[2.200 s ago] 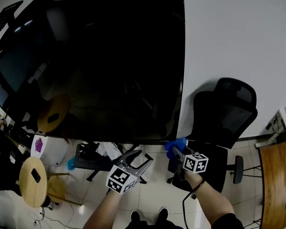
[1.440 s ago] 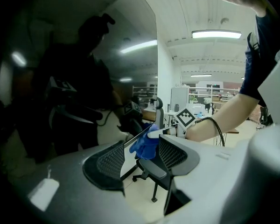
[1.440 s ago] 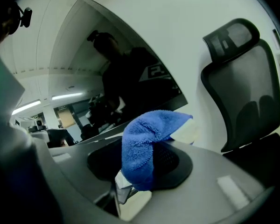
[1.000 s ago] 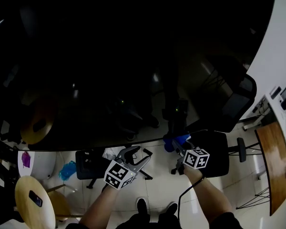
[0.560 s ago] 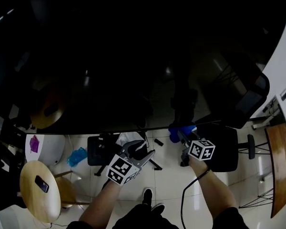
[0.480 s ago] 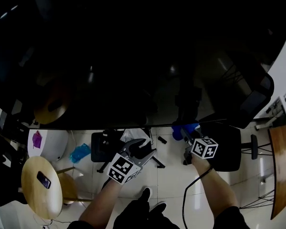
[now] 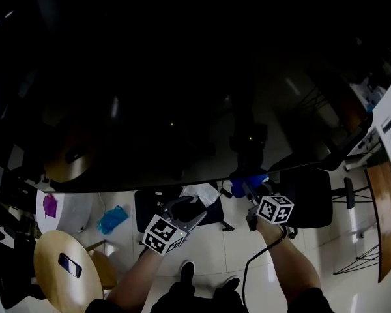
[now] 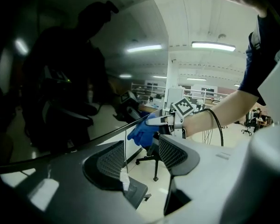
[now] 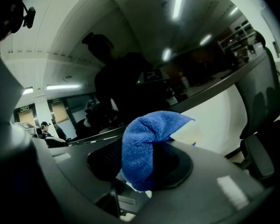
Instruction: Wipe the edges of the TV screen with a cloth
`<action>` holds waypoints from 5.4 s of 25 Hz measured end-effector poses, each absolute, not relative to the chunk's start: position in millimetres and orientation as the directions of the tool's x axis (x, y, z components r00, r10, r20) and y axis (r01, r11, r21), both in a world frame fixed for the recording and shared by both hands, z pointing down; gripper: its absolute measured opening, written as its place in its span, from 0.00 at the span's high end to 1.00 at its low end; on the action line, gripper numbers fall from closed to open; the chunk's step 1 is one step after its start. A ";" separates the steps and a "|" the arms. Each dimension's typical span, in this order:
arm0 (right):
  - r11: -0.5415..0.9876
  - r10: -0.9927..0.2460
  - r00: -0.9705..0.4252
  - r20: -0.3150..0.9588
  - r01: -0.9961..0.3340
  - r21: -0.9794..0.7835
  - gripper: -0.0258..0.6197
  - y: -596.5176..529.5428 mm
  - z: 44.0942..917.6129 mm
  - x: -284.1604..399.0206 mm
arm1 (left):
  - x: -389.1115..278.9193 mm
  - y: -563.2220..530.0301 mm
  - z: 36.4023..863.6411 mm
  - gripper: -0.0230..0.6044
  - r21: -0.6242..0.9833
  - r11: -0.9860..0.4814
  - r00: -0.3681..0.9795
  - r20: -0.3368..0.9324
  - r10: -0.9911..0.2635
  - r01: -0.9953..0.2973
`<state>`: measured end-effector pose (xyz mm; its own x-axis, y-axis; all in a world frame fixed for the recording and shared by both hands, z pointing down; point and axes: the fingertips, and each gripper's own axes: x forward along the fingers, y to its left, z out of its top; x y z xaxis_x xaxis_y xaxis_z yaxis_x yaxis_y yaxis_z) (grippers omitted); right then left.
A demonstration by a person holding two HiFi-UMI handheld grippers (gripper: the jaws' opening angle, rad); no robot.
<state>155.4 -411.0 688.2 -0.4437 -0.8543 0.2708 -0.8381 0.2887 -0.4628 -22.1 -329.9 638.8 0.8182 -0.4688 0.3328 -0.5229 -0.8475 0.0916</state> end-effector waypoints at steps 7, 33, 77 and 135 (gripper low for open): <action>0.311 -0.851 -0.460 0.253 -0.830 -0.462 0.72 -404.6 685.9 88.4 | -77.3 -332.3 634.9 0.61 0.081 -0.841 0.810 0.331 -0.483 -0.535; 0.427 -0.785 -0.579 0.221 -0.764 -0.484 0.72 -396.4 686.8 -104.3 | -264.9 -281.2 639.5 0.61 0.063 -0.729 0.698 0.357 -0.621 -0.681; 0.645 -0.506 -0.831 0.229 -0.541 -0.539 0.72 -375.8 689.8 -575.6 | -667.4 -297.9 651.6 0.61 0.064 -0.487 0.479 0.324 -0.816 -0.871; 0.786 -0.371 -0.916 0.156 -0.398 -0.474 0.60 -311.4 625.7 -632.0 | -757.3 -351.4 711.3 0.73 -0.012 -0.405 0.345 0.503 -0.792 -0.914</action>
<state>-632.0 -311.4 625.7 -0.9157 -0.3705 0.1555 -0.3983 0.7855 -0.4736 -757.3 -351.4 711.3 0.3446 -0.7923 0.5035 -0.9142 -0.4050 -0.0116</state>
